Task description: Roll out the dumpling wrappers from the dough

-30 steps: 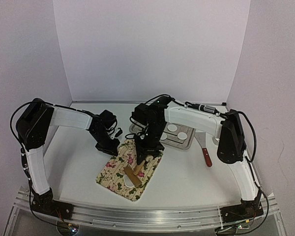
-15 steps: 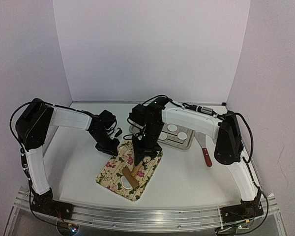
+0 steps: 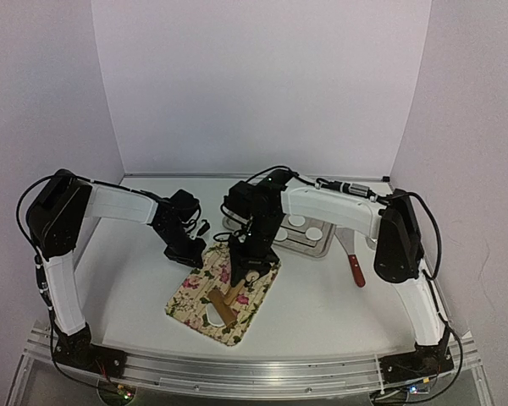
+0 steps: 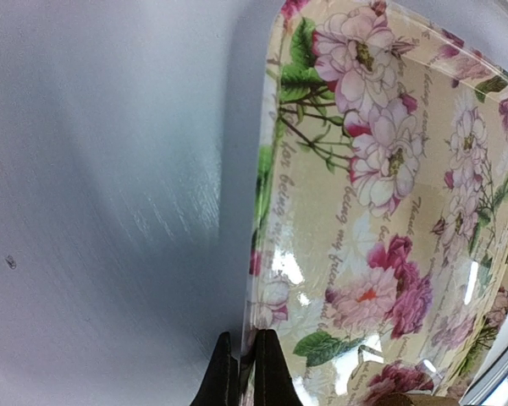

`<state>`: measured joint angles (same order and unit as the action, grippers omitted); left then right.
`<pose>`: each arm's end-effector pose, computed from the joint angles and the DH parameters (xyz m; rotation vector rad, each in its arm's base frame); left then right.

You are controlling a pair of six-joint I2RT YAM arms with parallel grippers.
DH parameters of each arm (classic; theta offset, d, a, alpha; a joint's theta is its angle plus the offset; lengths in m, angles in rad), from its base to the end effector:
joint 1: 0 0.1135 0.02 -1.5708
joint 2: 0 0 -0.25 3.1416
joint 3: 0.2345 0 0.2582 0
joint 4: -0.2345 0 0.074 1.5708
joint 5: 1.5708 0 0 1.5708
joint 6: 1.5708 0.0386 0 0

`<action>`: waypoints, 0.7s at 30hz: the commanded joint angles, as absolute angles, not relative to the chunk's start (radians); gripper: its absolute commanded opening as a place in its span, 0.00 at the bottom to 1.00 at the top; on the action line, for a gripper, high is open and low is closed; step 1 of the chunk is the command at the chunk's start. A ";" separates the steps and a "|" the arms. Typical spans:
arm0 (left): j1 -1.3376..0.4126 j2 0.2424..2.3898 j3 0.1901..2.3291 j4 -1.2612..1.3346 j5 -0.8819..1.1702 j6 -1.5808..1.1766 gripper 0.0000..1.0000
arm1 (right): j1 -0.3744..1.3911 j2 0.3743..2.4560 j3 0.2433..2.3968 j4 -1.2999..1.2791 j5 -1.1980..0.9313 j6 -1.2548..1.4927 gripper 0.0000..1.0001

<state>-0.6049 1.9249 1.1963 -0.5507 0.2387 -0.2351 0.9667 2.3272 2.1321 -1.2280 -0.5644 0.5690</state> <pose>0.2959 -0.2157 0.1187 0.5898 2.8725 -0.4965 0.2473 0.3946 0.2000 0.6042 -2.6981 -0.7186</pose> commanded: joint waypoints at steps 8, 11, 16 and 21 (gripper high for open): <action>-0.612 1.967 1.181 -0.523 0.129 -0.232 0.00 | 0.885 2.390 1.891 -1.328 -0.132 0.652 0.00; -0.611 1.973 1.183 -0.523 0.123 -0.232 0.00 | 0.866 2.373 1.876 -1.328 -0.122 0.654 0.00; -0.609 1.977 1.180 -0.526 0.111 -0.236 0.00 | 0.844 2.358 1.861 -1.328 -0.114 0.653 0.00; -0.609 1.973 1.178 -0.528 0.108 -0.245 0.00 | 0.827 2.338 1.852 -1.328 -0.106 0.652 0.00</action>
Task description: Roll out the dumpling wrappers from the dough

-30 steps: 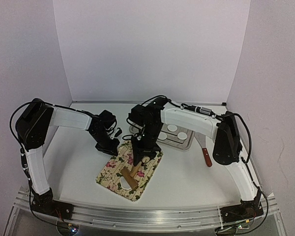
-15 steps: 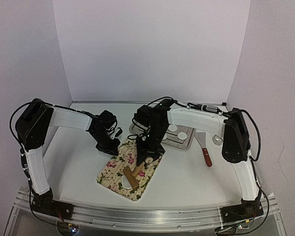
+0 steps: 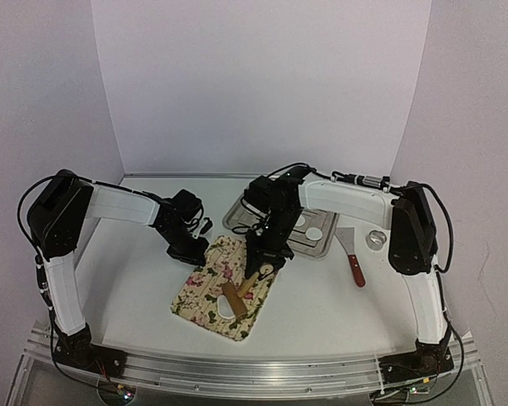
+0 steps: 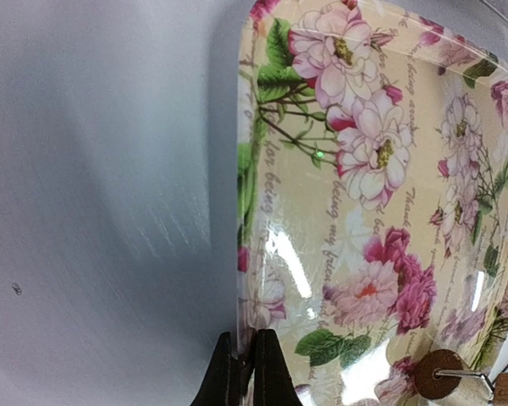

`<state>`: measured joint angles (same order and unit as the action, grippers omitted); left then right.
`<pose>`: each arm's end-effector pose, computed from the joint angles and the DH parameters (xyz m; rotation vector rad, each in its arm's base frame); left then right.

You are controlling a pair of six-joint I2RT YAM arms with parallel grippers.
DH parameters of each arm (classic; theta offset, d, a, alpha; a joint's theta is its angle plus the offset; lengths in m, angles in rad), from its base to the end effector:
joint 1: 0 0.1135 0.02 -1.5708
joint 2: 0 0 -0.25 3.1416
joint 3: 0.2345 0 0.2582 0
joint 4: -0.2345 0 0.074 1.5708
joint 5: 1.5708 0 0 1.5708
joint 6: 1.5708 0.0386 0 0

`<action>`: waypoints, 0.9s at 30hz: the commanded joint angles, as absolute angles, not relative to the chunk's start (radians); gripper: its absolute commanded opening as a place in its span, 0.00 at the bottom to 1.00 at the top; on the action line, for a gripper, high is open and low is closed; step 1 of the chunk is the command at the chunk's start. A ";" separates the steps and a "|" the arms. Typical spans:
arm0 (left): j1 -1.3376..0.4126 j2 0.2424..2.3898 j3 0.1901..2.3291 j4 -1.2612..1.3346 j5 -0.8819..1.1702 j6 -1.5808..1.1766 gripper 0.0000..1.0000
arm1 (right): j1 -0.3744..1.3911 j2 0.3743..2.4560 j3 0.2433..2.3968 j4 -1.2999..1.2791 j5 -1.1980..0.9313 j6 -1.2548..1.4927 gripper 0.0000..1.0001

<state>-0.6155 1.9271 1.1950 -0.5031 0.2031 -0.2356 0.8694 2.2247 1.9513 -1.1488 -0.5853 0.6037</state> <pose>0.2983 -0.2205 0.1190 0.5932 2.8214 -0.4691 0.2714 0.3543 0.1969 0.4266 -2.7252 -0.7534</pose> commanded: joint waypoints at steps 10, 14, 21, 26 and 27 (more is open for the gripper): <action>-0.609 1.952 1.200 -0.557 0.100 -0.274 0.00 | 0.805 2.296 1.858 -1.338 -0.090 0.641 0.00; -0.609 1.952 1.221 -0.569 0.100 -0.284 0.00 | 0.798 2.290 1.862 -1.337 -0.086 0.630 0.00; -0.609 1.942 1.302 -0.620 0.098 -0.299 0.02 | 0.791 2.263 1.900 -1.340 -0.094 0.617 0.00; -0.609 1.918 1.384 -0.680 0.098 -0.306 0.18 | 0.788 2.229 1.982 -1.339 -0.129 0.584 0.00; -0.608 1.911 1.394 -0.691 0.100 -0.310 0.22 | 0.788 2.221 2.004 -1.334 -0.147 0.564 0.00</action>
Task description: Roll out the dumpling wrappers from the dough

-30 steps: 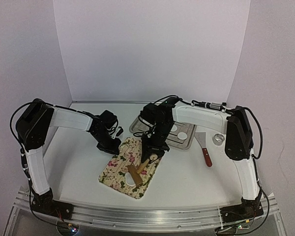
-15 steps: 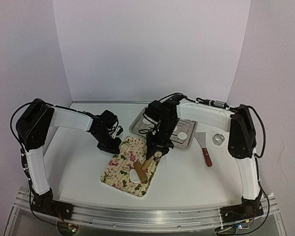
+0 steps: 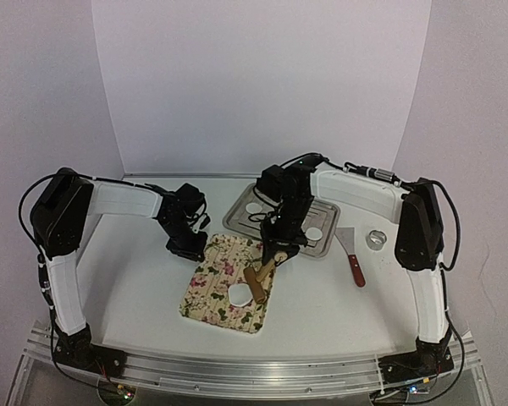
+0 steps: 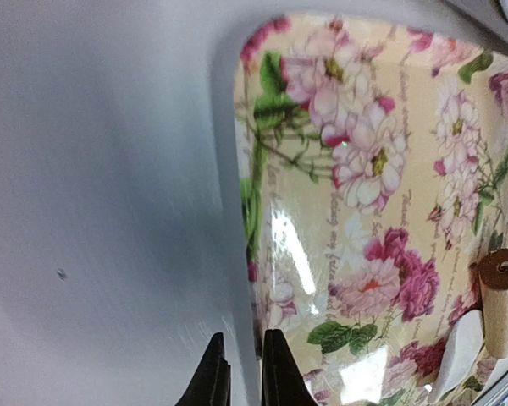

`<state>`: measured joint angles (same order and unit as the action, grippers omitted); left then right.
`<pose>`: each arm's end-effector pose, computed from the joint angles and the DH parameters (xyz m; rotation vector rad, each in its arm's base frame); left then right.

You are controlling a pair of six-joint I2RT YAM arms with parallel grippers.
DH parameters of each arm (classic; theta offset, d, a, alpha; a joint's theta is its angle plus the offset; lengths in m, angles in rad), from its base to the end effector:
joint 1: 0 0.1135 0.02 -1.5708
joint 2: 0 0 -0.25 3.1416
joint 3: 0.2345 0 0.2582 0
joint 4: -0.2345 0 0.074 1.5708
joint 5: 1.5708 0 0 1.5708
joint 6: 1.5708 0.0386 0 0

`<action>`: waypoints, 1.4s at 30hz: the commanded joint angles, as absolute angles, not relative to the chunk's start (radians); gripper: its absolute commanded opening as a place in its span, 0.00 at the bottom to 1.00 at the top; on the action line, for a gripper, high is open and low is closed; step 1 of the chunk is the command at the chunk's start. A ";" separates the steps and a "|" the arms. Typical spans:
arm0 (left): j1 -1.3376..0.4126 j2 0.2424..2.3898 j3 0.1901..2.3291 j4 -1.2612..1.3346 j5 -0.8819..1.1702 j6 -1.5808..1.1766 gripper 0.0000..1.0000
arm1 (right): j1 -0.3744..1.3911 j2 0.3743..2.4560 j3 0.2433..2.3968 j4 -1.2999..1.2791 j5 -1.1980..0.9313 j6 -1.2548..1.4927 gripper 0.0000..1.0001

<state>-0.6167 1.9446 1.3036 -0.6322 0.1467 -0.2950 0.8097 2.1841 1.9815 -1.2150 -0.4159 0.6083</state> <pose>0.3078 -0.2252 0.1369 0.4984 2.8713 -0.3846 0.2912 0.3284 0.2181 0.3409 -2.9033 -0.6141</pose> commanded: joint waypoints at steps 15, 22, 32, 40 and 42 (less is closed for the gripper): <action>-0.611 1.662 1.109 -0.670 0.328 -0.455 0.56 | 0.818 2.090 2.053 -1.193 -0.531 0.405 0.00; -0.631 1.647 1.021 -0.616 0.411 -0.477 0.60 | 0.842 2.110 2.026 -1.214 -0.535 0.399 0.00; -0.646 1.756 1.038 -0.610 0.399 -0.438 0.53 | 0.845 2.144 1.986 -1.266 -0.473 0.350 0.00; -0.646 1.795 1.004 -0.587 0.384 -0.424 0.33 | 0.863 2.239 1.955 -1.229 -0.444 0.343 0.00; -0.647 1.804 0.996 -0.576 0.386 -0.424 0.28 | 0.866 2.247 1.935 -1.222 -0.431 0.354 0.00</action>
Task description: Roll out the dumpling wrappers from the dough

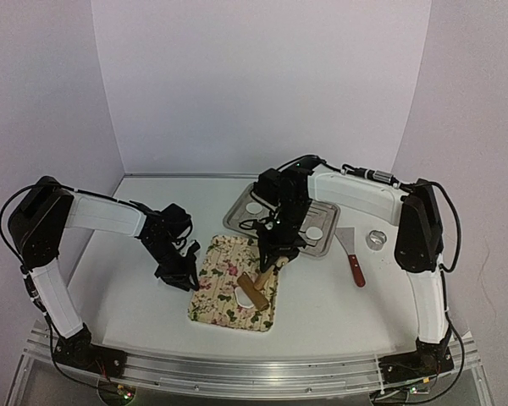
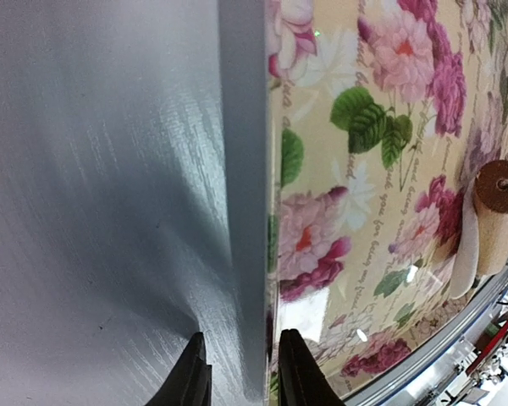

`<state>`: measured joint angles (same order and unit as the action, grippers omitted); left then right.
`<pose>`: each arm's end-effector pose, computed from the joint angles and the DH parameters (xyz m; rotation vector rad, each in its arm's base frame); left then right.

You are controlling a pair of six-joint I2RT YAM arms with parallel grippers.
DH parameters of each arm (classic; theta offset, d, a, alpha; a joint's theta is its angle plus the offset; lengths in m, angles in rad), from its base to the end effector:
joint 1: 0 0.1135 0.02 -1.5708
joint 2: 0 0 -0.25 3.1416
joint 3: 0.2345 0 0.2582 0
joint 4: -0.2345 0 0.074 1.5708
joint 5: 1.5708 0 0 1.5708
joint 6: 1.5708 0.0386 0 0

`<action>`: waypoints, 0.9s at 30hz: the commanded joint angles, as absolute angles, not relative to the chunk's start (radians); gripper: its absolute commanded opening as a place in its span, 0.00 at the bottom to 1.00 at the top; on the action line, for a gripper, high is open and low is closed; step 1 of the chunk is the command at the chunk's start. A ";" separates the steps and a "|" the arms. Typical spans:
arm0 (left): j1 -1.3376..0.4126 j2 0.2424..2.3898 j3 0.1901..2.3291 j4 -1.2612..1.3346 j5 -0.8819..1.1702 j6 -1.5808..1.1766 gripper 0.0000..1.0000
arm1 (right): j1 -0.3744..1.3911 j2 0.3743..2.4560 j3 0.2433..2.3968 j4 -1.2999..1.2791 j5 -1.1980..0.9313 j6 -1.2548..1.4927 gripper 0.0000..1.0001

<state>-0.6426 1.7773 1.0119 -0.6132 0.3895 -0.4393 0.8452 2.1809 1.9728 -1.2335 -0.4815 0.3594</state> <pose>0.2433 -0.2004 0.1198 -0.3651 -3.0109 0.6633 0.2755 0.3375 0.2179 0.7405 -2.7973 -0.6914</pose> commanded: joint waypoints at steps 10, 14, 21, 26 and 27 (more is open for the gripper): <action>-0.648 1.858 0.966 -0.522 0.406 -0.422 0.10 | 0.902 2.303 1.878 -1.193 -0.387 0.420 0.00; -0.649 1.867 0.969 -0.519 0.406 -0.417 0.00 | 0.923 2.340 1.898 -1.187 -0.379 0.451 0.00; -0.650 1.855 0.972 -0.535 0.358 -0.429 0.00 | 0.937 2.356 1.928 -1.221 -0.285 0.510 0.00; -0.648 1.833 0.962 -0.578 0.274 -0.447 0.00 | 0.904 2.310 1.883 -1.289 -0.198 0.576 0.00; -0.647 1.826 0.957 -0.581 0.263 -0.450 0.00 | 0.895 2.293 1.859 -1.291 -0.184 0.585 0.00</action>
